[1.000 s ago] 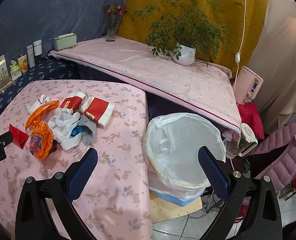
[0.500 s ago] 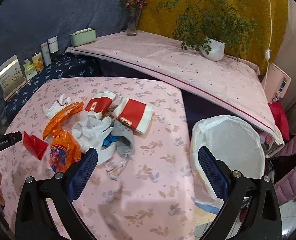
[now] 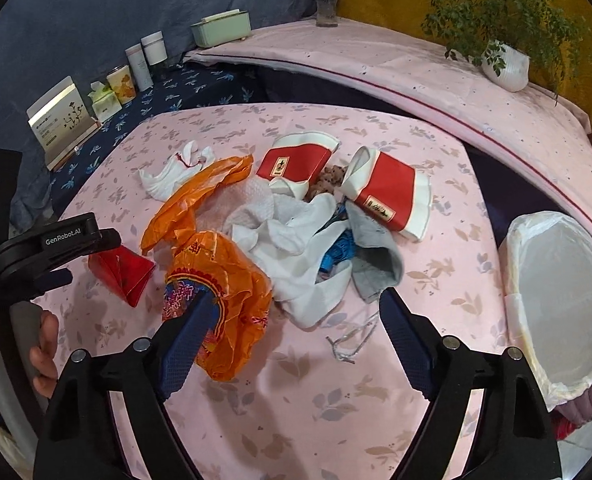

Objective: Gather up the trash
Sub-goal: 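Grasp the red paper box with the left tool while the right tool grasps the orange printed bag, then carry the red box and orange bag to the bin and release both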

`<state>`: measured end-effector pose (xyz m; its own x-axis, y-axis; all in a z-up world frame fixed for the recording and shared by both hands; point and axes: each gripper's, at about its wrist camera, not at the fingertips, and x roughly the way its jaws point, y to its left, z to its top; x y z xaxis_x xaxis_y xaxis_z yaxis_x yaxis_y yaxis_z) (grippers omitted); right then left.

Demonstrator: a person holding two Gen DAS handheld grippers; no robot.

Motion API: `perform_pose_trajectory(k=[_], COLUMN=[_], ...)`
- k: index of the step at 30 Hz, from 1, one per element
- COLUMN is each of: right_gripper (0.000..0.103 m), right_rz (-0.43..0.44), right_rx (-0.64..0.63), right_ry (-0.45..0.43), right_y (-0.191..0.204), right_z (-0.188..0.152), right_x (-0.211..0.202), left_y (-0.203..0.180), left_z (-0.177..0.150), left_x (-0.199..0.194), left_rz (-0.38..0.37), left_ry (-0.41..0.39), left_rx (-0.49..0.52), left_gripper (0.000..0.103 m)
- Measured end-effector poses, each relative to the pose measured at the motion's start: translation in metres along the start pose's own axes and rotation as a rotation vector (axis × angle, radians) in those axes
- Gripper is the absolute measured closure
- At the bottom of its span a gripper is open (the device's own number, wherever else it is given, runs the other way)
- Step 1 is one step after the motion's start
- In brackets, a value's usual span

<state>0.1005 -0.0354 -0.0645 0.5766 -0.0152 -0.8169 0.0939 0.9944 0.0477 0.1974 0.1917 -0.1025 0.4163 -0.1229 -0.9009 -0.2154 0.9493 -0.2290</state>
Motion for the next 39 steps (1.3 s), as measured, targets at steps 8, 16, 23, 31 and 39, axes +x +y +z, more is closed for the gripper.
perform_pose_trajectory(k=[8, 16, 23, 31, 39], right_gripper=[0.051, 0.091, 0.093, 0.094, 0.094], right_rz=[0.048, 0.089, 0.071, 0.023, -0.041], right_rx=[-0.007, -0.028, -0.036, 0.017, 0.086], right_ry=[0.059, 0.071, -0.015, -0.137, -0.246], right_y=[0.016, 0.023, 0.019, -0.012, -0.056], right_z=[-0.006, -0.009, -0.001, 0.016, 0.026], right_x=[0.021, 0.02, -0.011, -0.059, -0.103], left_y=[0.0, -0.006, -0.016, -0.034, -0.086], left_z=[-0.007, -0.014, -0.019, -0.021, -0.025], left_x=[0.009, -0.005, -0.027, -0.075, -0.123], left_rz=[-0.058, -0.056, -0.083, -0.105, -0.192], left_ry=[0.046, 0.004, -0.043, -0.149, -0.227], left_rx=[0.036, 0.111, 0.157, 0.216, 0.32], left_gripper=[0.062, 0.101, 0.103, 0.103, 0.103])
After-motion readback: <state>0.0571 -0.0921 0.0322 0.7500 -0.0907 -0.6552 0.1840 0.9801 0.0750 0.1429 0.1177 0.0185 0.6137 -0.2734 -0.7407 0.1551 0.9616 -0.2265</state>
